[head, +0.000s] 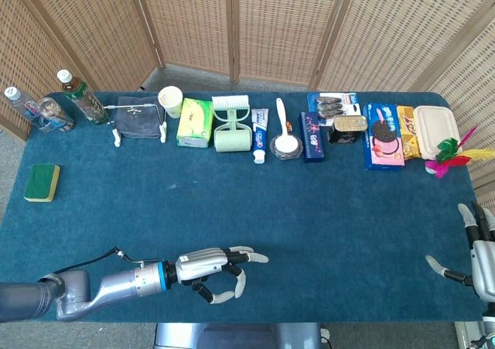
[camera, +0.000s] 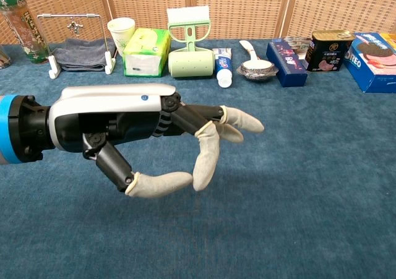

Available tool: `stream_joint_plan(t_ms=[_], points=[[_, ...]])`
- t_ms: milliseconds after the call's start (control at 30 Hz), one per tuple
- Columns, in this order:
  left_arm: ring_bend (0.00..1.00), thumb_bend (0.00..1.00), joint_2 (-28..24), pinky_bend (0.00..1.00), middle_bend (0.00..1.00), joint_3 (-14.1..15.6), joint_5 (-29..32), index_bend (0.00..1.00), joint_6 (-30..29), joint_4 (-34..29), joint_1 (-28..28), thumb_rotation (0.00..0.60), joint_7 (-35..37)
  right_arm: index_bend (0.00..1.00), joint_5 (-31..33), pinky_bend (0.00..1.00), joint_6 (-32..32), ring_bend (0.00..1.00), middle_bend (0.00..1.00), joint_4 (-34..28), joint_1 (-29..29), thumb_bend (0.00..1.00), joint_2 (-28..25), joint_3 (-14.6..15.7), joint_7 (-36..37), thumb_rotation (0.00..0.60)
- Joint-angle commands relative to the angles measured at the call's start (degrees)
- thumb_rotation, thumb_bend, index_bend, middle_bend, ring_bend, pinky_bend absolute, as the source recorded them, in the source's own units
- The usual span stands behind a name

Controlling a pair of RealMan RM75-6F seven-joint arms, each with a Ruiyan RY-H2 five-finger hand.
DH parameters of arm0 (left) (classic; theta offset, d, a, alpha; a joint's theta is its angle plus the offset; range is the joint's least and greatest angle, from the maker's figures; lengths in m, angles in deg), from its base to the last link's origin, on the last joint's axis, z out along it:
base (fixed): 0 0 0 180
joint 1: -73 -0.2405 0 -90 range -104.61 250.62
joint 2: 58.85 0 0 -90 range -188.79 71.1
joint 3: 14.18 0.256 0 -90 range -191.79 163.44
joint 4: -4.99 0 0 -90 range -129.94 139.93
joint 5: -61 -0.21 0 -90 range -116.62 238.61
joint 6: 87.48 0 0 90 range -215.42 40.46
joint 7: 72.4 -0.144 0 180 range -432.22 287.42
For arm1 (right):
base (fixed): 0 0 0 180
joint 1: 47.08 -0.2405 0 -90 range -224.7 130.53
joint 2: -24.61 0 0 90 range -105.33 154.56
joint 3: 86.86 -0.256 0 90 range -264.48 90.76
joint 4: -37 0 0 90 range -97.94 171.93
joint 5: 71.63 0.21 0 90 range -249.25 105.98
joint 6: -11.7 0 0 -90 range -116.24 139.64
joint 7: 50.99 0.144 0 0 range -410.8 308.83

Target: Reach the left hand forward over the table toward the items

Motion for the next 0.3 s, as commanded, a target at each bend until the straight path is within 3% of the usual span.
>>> stream_joint_plan(t_ms=[33, 300], points=[[0.0, 0.49, 0.1, 0.0, 0.0, 0.5, 0.9, 0.54, -0.6, -0.1, 0.4, 0.6, -0.3, 0.05, -0.2, 0.0, -0.1, 0.0, 0.0, -0.1, 0.0, 0.0, 0.0, 0.1, -0.1, 0.379], [0.0, 0.51, -0.1, 0.0, 0.0, 1.4, 2.5, 0.54, -1.6, -0.6, 1.5, 0.6, -1.1, 0.05, -0.4, 0.0, -0.3, 0.0, 0.0, -0.1, 0.1, 0.0, -0.1, 0.1, 0.2, 0.381]])
